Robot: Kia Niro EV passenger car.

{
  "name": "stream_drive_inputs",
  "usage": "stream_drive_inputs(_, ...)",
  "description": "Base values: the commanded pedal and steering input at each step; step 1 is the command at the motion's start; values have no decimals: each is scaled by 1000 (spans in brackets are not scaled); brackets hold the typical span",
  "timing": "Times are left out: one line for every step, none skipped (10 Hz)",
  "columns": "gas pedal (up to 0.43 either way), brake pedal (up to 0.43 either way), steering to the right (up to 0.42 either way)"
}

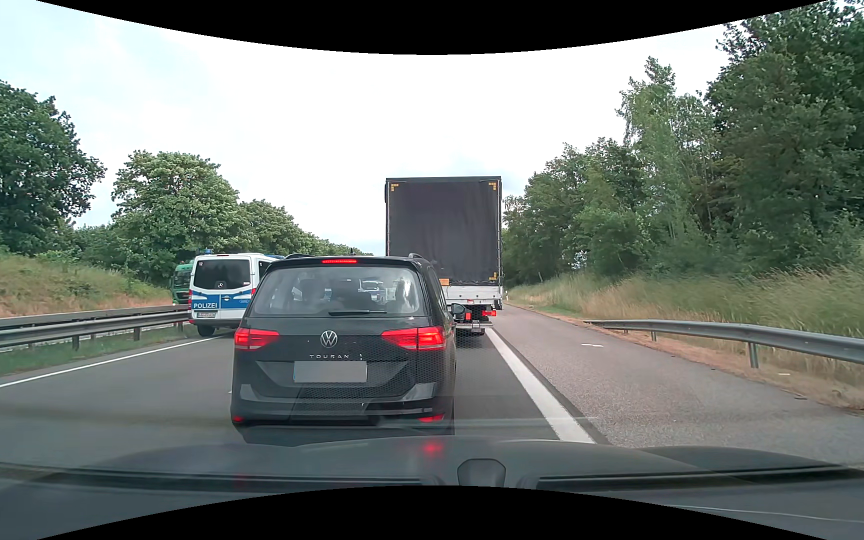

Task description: Follow the waypoints while adhering to traffic rules and regulations

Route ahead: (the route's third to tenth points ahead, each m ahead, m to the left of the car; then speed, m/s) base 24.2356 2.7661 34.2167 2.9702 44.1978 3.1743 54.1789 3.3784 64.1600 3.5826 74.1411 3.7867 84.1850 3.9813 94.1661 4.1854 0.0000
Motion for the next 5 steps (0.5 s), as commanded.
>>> stream_drive_inputs(0,232,-14)
stream_drive_inputs(0,232,-14)
stream_drive_inputs(0,232,-14)
stream_drive_inputs(0,232,-14)
stream_drive_inputs(0,232,-14)
